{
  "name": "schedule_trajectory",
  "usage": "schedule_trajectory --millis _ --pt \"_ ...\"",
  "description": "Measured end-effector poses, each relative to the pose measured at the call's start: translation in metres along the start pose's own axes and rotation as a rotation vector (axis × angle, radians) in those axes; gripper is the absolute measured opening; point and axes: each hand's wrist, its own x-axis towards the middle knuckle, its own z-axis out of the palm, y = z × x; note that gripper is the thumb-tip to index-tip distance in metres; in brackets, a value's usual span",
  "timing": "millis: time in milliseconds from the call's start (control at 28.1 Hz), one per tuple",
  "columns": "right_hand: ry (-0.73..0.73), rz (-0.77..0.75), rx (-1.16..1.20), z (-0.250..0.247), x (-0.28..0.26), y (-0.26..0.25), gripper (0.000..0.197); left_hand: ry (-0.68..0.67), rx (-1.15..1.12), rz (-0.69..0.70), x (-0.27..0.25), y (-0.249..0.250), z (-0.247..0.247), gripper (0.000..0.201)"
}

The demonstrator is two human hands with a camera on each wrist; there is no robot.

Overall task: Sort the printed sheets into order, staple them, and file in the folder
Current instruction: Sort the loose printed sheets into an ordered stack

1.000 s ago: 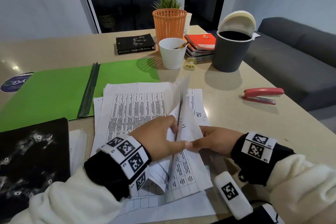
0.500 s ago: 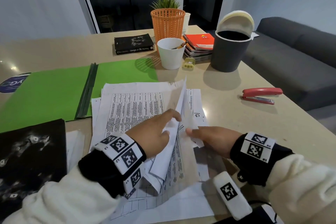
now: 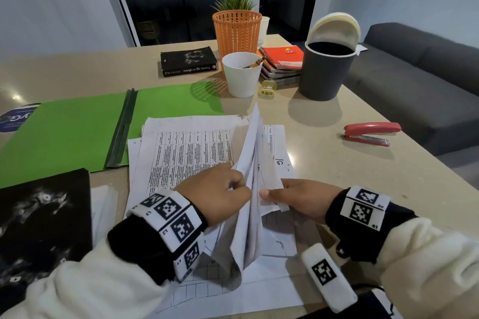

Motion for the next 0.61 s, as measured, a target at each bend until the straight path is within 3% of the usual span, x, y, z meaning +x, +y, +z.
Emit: schedule_trajectory --millis 249,356,463,534,606 --pt "0.020 -0.004 0.034 0.001 -0.002 -0.002 0.011 -0.031 0.035 0.038 0.003 -0.005 -0.002 0.029" --pt "0.012 -0.006 0.014 0.000 -0.003 -0.005 0.018 -0.030 -0.023 0.044 -0.001 -0.004 -0.005 0.011" --pt "-0.014 -0.016 -0.009 0.000 -0.003 -0.006 0.012 -0.119 -0.065 0.079 -0.003 0.001 -0.008 0.038" --pt "-0.036 -0.034 0.010 0.000 0.000 -0.004 0.006 -0.100 0.028 0.074 -0.004 0.004 -0.005 0.034" --pt "-0.039 -0.049 0.062 0.001 0.003 0.000 0.030 -0.035 0.100 0.032 -0.006 0.007 0.000 0.027"
